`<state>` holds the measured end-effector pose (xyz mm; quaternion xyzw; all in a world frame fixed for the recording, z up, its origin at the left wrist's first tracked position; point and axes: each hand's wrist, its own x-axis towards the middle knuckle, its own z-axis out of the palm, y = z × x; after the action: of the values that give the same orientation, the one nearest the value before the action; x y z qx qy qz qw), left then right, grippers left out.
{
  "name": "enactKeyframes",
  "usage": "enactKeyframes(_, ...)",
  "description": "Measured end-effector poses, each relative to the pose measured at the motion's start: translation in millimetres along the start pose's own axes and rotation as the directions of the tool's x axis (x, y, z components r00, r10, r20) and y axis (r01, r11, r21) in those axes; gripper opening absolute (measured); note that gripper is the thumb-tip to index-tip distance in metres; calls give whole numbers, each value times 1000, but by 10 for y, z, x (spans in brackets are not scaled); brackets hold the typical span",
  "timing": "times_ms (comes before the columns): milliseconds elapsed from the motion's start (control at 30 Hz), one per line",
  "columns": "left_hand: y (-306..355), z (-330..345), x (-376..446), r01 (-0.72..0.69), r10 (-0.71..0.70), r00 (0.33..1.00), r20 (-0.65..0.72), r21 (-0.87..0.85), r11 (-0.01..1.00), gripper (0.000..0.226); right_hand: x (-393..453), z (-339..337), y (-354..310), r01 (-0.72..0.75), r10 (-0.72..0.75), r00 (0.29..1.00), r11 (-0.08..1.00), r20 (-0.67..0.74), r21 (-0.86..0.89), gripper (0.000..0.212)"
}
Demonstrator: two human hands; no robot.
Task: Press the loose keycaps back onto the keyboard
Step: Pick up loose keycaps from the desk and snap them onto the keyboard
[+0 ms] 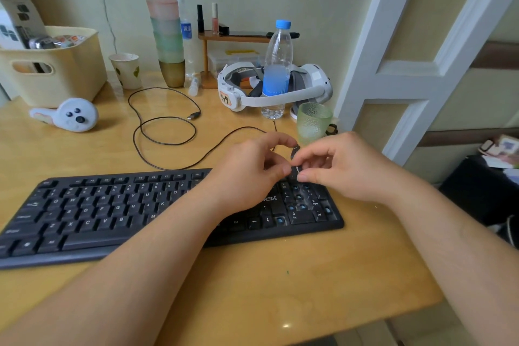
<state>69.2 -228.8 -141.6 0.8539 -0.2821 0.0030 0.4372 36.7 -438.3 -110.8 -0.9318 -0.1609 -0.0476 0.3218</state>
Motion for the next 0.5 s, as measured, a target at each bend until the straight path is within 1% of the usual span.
enactKeyframes(100, 15, -4, -5, -12, 14, 999, 46, -48, 999, 38, -66, -34, -11, 4, -5, 1000, 999, 10, 34, 27)
enactKeyframes(233, 43, -16, -9, 13, 2, 996, 89, -168, 986, 49, -79, -70, -28, 16, -18, 1000, 993, 11, 117, 31)
enactKeyframes(333, 56, -33, -7, 19, 6, 995, 101, -240, 971, 52, -65, -50, 2, 26, -18, 999, 983, -46, 182, 39)
enactKeyframes(433, 63, -53, -14, 18, 13, 995, 102, -296, 955, 53, -54, -31, 43, 40, -9, 993, 965, -118, 259, 34)
enactKeyframes(500, 64, -58, -20, 28, 6, 994, 107, -315, 949, 54, -53, -21, 54, 49, -11, 990, 962, -142, 269, 33)
